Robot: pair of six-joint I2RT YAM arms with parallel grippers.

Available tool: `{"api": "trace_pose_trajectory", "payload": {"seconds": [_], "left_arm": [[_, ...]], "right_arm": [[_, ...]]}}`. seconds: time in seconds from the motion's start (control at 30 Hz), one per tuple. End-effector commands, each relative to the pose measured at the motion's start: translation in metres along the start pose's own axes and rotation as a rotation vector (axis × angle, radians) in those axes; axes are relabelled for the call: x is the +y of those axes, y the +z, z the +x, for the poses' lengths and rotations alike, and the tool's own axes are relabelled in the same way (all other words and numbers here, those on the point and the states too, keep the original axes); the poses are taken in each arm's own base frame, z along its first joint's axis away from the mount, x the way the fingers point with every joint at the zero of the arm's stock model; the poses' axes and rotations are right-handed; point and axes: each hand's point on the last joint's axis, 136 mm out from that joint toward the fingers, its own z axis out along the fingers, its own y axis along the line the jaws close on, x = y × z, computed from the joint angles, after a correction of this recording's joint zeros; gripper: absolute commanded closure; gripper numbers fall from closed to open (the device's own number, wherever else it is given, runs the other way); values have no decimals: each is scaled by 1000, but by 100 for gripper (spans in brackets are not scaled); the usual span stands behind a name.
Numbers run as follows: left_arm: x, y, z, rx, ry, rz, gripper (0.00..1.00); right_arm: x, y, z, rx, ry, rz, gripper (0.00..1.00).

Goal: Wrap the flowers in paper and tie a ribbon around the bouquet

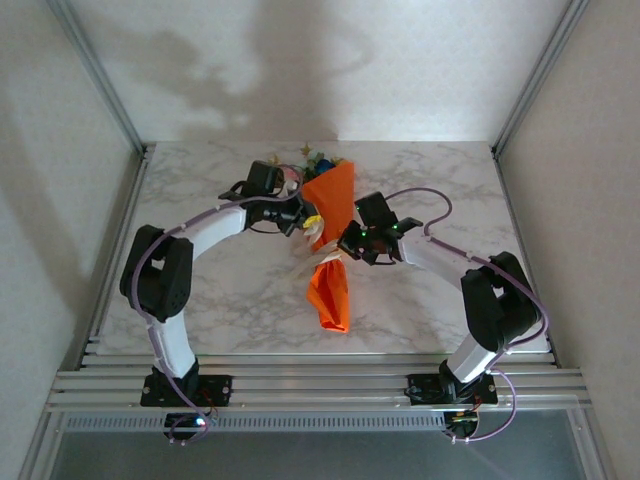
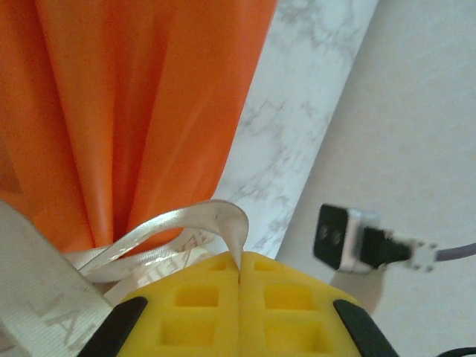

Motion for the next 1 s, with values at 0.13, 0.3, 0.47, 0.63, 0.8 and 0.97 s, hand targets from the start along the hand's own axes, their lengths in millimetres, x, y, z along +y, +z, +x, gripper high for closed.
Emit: {"api": "trace_pose_trajectory", "payload": {"seconds": [0.13,0.3,0.47,0.63,0.8,0.97], "left_arm": [[6,2,26,20,44,-80,100],[11,5,30,11,43,-120,100],[14,5,33,14,31,-120,100],[15,5,35,13,26,-118,100],[13,5,36,17,19,-109,100],[11,4,37,16,18,-104,100]], "right_arm": [[-4,8,-8,-8,45,1,100],[3,16,-17,-24,22,-7,100],[9,16,-22,-54,5,-45,96],[16,5,-25,-94,16,-91,81],[16,2,-26,-104,17,-89,63],[16,3,-27,-100,30,-82,52]]}}
